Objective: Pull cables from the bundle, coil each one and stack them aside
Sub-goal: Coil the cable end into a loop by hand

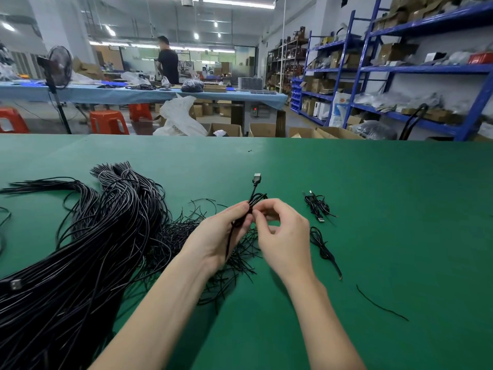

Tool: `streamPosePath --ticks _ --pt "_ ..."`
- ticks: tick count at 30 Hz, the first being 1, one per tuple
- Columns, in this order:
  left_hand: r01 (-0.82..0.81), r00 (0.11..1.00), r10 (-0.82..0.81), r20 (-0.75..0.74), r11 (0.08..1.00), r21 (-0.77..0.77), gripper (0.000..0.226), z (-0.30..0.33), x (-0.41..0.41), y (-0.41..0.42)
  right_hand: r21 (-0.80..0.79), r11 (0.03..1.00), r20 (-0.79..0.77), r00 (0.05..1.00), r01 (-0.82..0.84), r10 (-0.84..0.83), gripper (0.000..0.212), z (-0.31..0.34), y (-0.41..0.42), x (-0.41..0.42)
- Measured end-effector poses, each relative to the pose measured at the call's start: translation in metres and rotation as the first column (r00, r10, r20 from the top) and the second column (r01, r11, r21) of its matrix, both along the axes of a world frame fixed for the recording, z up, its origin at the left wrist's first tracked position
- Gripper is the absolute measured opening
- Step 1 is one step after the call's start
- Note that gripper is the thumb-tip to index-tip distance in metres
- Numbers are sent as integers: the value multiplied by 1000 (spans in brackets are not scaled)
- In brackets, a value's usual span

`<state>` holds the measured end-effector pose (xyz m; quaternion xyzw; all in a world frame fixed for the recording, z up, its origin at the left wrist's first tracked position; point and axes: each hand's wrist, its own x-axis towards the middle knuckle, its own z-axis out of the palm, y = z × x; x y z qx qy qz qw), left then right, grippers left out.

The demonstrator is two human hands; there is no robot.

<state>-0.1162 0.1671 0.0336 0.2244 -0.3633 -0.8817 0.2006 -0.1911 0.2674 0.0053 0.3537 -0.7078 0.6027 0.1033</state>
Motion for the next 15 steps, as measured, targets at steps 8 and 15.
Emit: streamPosePath --ticks 8,15 --pt "-24 999 25 -20 998 56 7 2 3 -2 -216 957 387 883 -192 265 11 5 5 -5" --pt "40 997 -36 -73 998 56 5 4 6 -2 -471 875 631 649 -116 425 4 14 6 -1"
